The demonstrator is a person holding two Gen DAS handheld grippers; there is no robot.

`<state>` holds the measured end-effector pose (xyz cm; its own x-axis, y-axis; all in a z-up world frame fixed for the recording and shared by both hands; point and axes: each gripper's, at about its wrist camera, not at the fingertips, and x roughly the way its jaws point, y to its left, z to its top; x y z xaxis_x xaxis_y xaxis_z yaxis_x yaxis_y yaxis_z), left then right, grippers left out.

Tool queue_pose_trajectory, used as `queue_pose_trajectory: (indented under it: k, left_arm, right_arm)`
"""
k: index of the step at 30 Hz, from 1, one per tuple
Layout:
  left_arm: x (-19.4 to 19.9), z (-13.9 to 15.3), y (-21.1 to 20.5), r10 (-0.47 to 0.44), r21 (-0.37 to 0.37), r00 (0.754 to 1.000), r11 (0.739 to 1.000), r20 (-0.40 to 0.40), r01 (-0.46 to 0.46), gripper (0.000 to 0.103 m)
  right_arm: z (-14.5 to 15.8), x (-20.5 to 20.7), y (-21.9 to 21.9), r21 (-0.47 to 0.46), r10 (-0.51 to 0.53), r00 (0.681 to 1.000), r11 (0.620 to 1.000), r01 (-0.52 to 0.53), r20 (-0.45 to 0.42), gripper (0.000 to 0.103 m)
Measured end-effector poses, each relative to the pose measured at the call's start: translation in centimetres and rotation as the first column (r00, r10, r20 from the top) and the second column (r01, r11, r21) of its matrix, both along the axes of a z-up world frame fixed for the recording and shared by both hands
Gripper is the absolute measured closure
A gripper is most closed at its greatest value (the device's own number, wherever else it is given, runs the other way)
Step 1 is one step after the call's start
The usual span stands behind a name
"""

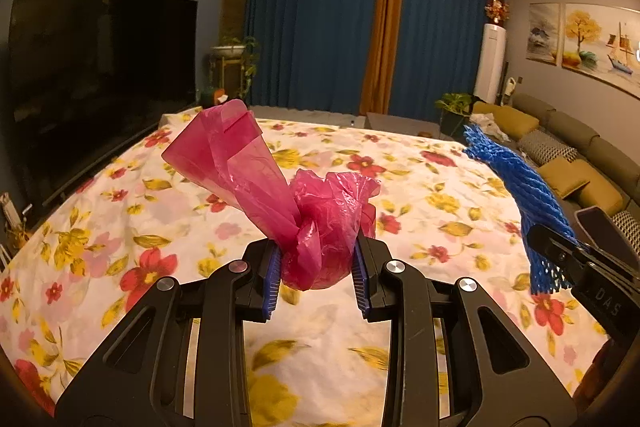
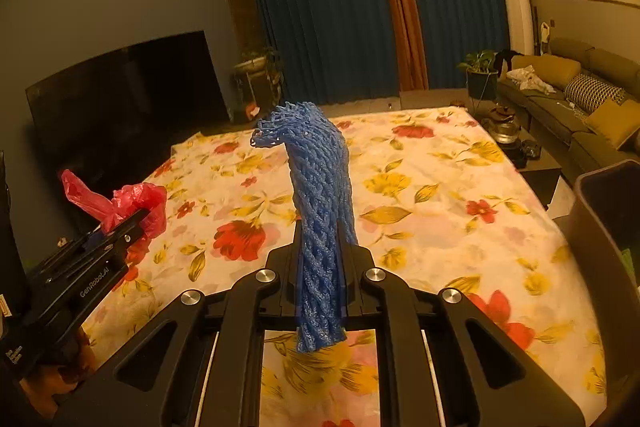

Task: Collect trash
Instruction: 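Carry the pink bag and blue mesh over the grey bin and open both grippers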

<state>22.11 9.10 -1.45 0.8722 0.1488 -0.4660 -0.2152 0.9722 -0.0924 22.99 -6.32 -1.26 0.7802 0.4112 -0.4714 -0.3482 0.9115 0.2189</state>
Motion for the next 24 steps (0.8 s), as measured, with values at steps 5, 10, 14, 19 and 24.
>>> queue_pose_trajectory:
  k: [5, 10, 14, 19, 24]
  left_arm:
    - [-0.5, 0.6, -2.2, -0.023, 0.020, 1.000, 1.000, 0.012, 0.023, 0.074]
    - [-0.8, 1.3, -4.1, -0.051, 0.027, 0.998, 0.998, 0.026, 0.050, 0.074]
    - [-1.1, 1.8, -5.9, -0.080, 0.039, 0.996, 0.996, 0.036, 0.078, 0.074]
    - [-1.7, 2.6, -8.1, -0.112, 0.052, 0.992, 0.993, 0.052, 0.109, 0.074]
    - [-2.3, 3.3, -10.1, -0.144, 0.064, 0.987, 0.988, 0.068, 0.139, 0.074]
  right_arm:
    - [0.8, -1.0, -1.9, 0.022, -0.019, 1.000, 1.000, 0.019, 0.020, 0.090]
    - [1.4, -2.3, -3.8, 0.032, -0.034, 0.999, 0.999, 0.033, 0.034, 0.090]
    - [2.0, -3.5, -5.1, 0.034, -0.049, 0.997, 0.998, 0.047, 0.054, 0.090]
    - [2.5, -4.5, -6.6, 0.032, -0.069, 0.995, 0.997, 0.067, 0.066, 0.090]
    - [3.1, -5.6, -8.7, 0.035, -0.091, 0.992, 0.995, 0.088, 0.085, 0.090]
